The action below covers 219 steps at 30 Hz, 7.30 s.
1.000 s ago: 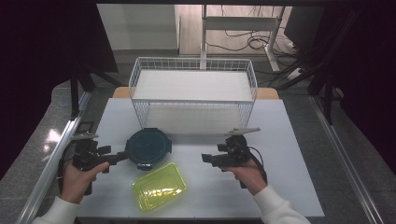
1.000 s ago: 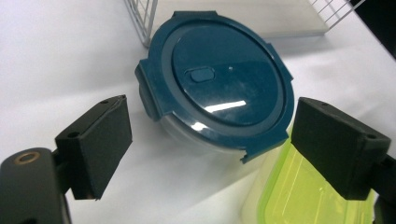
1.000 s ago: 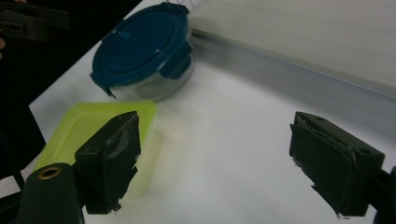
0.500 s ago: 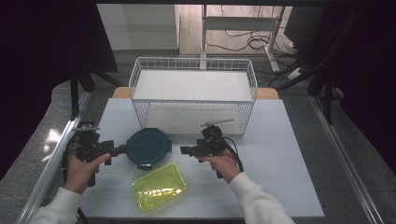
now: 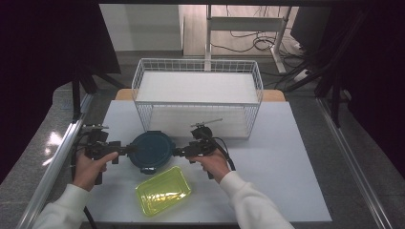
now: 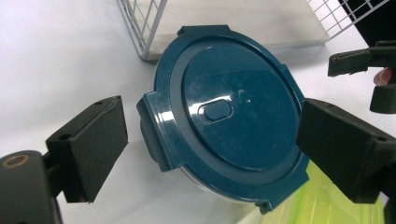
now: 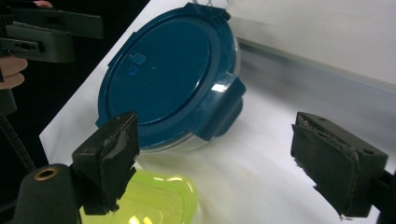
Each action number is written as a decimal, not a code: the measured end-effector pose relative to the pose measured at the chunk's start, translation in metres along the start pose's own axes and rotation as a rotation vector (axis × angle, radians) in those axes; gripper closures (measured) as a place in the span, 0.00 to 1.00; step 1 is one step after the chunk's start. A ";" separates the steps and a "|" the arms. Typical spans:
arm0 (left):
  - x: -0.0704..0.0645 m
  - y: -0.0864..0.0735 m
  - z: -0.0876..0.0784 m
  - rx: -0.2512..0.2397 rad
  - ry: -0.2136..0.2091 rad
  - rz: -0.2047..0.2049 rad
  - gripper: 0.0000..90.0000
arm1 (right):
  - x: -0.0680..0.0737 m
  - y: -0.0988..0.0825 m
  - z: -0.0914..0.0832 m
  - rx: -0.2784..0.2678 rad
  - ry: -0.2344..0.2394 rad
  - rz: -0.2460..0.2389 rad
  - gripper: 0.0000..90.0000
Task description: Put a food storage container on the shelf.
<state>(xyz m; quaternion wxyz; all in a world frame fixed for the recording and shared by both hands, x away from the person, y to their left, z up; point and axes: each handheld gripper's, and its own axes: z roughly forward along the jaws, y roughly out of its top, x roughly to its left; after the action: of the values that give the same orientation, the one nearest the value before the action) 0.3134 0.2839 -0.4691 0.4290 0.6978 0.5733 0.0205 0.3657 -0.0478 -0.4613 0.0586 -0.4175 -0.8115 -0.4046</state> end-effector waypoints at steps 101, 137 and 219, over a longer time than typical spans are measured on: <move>0.001 0.012 0.004 -0.017 -0.150 -0.180 0.42 | 0.000 0.025 0.036 0.038 0.170 0.417 0.39; -0.076 0.041 -0.001 -0.054 -0.220 -0.085 0.42 | 0.007 0.030 -0.063 -0.067 0.091 0.315 0.39; -0.145 0.211 0.006 -0.124 -0.261 0.057 0.42 | -0.028 0.162 -0.174 -0.204 0.024 0.204 0.39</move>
<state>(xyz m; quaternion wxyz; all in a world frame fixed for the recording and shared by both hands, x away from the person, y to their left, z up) 0.4318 0.1672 -0.2750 0.5413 0.6826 0.4904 -0.0231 0.4589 -0.1362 -0.2591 0.0664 -0.4969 -0.7188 -0.4817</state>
